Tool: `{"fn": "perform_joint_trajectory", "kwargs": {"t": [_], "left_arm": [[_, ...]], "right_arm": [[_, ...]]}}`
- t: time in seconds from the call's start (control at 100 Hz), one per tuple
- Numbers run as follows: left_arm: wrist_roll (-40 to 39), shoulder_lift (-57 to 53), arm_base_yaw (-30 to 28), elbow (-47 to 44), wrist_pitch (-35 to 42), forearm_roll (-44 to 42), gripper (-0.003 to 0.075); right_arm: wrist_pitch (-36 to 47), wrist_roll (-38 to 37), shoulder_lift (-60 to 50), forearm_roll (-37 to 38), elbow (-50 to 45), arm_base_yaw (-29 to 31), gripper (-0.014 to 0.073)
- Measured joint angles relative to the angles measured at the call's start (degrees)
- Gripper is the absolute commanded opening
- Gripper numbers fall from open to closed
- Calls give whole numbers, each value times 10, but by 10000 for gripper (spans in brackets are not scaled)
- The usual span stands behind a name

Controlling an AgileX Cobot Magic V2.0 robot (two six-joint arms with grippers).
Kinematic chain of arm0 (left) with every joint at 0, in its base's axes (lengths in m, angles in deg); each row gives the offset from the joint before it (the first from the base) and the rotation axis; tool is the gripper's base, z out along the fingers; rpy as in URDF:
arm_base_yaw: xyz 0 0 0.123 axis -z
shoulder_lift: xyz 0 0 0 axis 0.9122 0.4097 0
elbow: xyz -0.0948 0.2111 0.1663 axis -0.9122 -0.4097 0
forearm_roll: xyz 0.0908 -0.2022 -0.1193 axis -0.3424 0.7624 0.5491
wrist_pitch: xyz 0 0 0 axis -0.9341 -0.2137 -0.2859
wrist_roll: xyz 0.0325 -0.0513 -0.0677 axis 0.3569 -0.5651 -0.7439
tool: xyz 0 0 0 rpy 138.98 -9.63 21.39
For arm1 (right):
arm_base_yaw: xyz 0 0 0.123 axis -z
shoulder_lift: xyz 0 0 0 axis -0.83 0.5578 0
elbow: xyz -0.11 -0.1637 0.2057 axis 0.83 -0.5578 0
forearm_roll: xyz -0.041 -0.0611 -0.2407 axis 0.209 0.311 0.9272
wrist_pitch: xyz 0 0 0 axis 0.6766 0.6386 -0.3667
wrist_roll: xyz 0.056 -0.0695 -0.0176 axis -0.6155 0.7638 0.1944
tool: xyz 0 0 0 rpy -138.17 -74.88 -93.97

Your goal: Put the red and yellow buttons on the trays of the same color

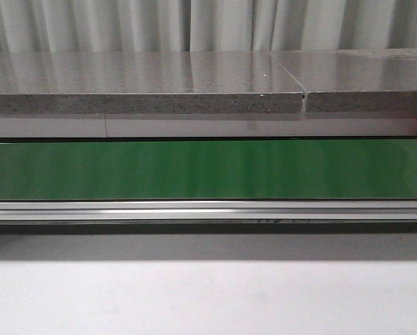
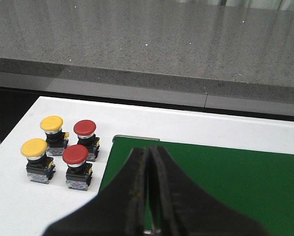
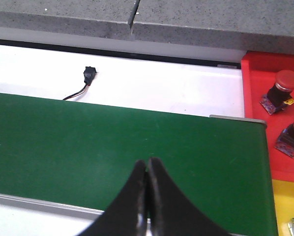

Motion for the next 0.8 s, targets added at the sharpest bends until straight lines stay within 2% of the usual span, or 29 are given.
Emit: {"fn": "perform_joint_trajectory", "kwargs": {"t": [0.07, 0.17, 0.24, 0.61, 0.8], "left_arm": [[0, 0, 0, 0, 0, 0, 265], [0, 0, 0, 0, 0, 0, 473], [0, 0, 0, 0, 0, 0, 553], [-12, 14, -4, 15, 3, 0, 566], [-70, 103, -59, 80, -3, 0, 566]], "right_arm": [[0, 0, 0, 0, 0, 0, -67], [0, 0, 0, 0, 0, 0, -67], [0, 0, 0, 0, 0, 0, -67], [0, 0, 0, 0, 0, 0, -67], [0, 0, 0, 0, 0, 0, -67]]}}
